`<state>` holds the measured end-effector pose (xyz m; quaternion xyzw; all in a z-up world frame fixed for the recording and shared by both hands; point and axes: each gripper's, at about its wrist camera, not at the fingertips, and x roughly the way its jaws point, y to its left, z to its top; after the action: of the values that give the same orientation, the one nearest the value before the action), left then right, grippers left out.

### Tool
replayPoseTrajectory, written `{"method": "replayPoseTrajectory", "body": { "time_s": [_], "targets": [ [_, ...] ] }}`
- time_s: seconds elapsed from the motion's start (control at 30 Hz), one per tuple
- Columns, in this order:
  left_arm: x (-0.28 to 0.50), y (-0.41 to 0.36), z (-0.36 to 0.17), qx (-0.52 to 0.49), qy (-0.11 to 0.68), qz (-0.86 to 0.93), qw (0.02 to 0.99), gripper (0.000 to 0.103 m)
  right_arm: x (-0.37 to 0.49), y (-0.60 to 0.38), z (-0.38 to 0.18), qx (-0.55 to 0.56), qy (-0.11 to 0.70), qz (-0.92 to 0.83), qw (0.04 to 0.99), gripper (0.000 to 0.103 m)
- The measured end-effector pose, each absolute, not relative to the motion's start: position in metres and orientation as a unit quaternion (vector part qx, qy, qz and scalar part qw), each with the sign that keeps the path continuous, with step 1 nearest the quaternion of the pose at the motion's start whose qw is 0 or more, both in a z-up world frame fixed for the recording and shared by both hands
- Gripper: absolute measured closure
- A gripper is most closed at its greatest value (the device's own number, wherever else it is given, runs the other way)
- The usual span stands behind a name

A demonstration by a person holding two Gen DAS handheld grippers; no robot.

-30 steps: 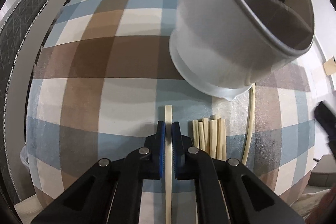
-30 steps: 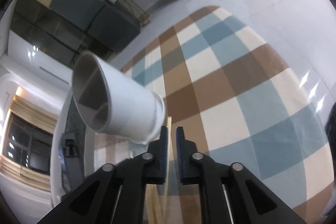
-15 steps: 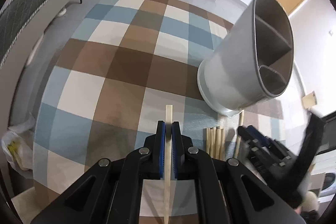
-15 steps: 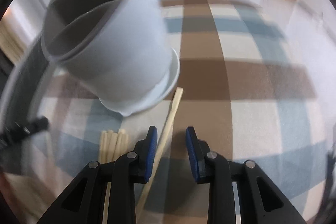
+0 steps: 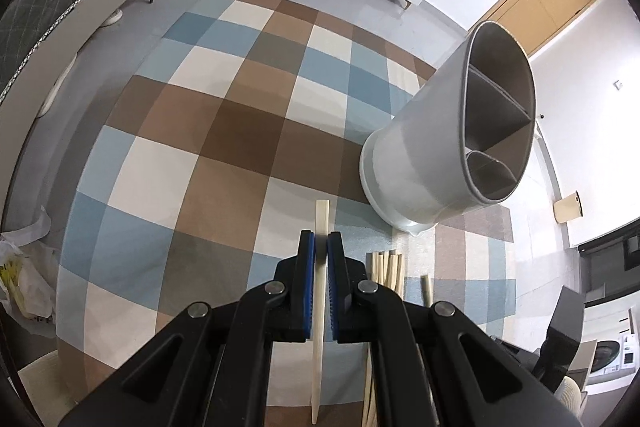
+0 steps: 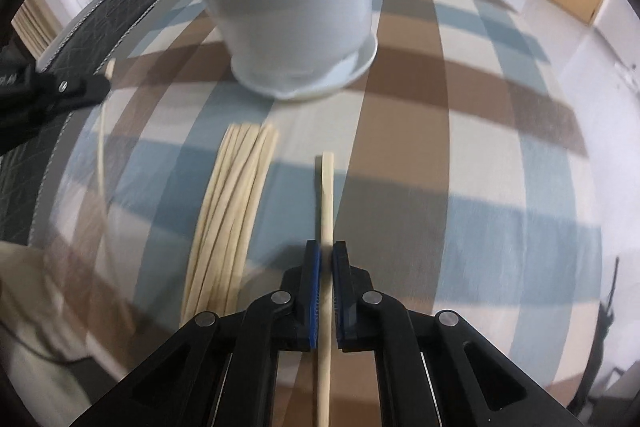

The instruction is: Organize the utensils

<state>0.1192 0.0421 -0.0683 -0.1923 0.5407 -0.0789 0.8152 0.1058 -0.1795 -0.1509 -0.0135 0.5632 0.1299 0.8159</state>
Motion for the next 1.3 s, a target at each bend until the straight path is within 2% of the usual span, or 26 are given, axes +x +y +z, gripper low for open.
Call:
{"method": "replayPoseTrajectory", "body": {
  "time_s": [0.13,0.23,0.33,0.4,0.43,0.67,0.93,1.3],
  "targets": [
    [0.12,0.043,-0.067,-0.195,0.539,-0.081,0.816,0.101,0.112,-0.18,-0.15,-0.015,0.563,0.125,0.817,0.093],
    [0.121,0.045,-0.067,-0.198,0.539,-0.081,0.815,0.101,0.127,-0.172,-0.15,-0.03,0.556,0.12,0.822,0.075],
    [0.122,0.044,-0.069,-0.196,0.541,-0.084,0.814,0.101,0.144,-0.162,-0.151,-0.048,0.543,0.115,0.83,0.073],
    [0.122,0.041,-0.068,-0.185,0.54,-0.088,0.816,0.101,0.148,-0.16,-0.152,-0.049,0.538,0.115,0.834,0.082],
    [0.121,0.04,-0.067,-0.181,0.539,-0.089,0.818,0.101,0.153,-0.159,-0.152,-0.05,0.532,0.114,0.837,0.097],
    [0.11,0.028,-0.049,-0.15,0.525,-0.103,0.832,0.101,0.144,-0.183,-0.136,0.015,0.501,0.126,0.856,0.097],
    [0.08,0.019,-0.016,-0.123,0.495,-0.108,0.853,0.101,0.096,-0.222,-0.066,0.153,0.382,0.158,0.898,0.098],
    [0.058,0.011,0.024,-0.085,0.463,-0.113,0.875,0.102,0.066,-0.227,-0.028,0.192,0.303,0.172,0.917,0.098]
  ]
}}
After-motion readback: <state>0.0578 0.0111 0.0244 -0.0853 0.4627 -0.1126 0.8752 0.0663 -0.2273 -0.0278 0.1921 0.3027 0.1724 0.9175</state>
